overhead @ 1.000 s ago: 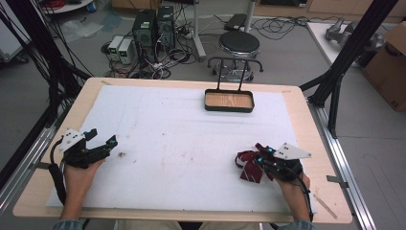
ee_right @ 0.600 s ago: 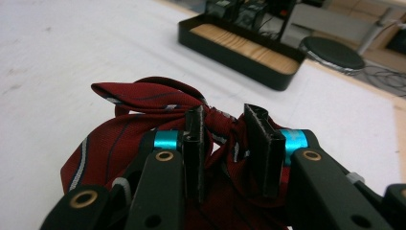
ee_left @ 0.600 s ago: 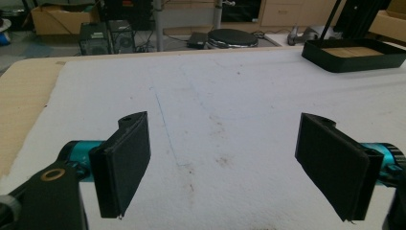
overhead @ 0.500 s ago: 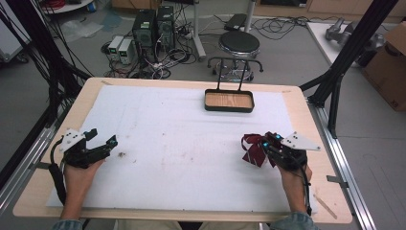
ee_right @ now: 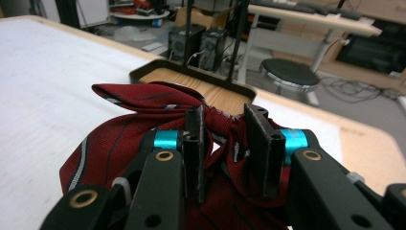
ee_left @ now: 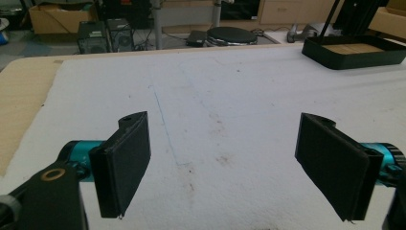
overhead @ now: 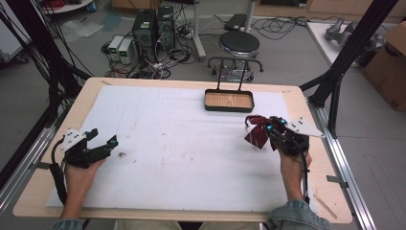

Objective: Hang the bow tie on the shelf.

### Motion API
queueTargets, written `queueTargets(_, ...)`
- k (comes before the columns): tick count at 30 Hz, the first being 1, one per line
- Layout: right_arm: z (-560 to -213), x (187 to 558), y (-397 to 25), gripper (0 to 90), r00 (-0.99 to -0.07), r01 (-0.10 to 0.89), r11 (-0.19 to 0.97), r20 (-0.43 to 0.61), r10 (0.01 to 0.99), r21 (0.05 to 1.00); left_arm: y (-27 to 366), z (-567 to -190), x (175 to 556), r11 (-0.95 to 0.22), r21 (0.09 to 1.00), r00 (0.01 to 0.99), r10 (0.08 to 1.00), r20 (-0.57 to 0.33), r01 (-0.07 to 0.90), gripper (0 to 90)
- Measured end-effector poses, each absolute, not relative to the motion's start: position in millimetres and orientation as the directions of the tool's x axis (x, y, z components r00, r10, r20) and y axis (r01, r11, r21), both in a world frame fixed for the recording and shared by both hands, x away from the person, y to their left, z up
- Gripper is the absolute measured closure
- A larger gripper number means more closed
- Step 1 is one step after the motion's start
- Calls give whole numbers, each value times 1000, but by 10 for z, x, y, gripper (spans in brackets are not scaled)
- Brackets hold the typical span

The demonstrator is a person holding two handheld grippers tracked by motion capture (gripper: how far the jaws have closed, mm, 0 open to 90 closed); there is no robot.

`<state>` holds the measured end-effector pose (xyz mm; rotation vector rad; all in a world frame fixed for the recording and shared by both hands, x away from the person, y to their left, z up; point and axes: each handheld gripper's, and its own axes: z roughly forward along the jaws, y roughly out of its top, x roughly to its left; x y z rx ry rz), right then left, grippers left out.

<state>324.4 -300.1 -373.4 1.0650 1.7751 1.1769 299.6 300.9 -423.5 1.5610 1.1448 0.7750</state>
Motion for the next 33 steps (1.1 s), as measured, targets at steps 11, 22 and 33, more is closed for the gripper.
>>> queueTargets(11,-3440,3497,-2981,699,-333,180,200,-132,934,963,3001,-4246,3010,-45,957,348,936,-61,288,202)
queueTargets(22,-3355,3741,-3001,699,-277,164,147,-97,956,976,2997,-4250,3012,-49,957,348,936,-57,287,203)
queueTargets(33,-3254,3945,-3020,699,-244,145,109,-71,967,983,3001,-4249,3011,-44,958,348,935,-60,284,204)
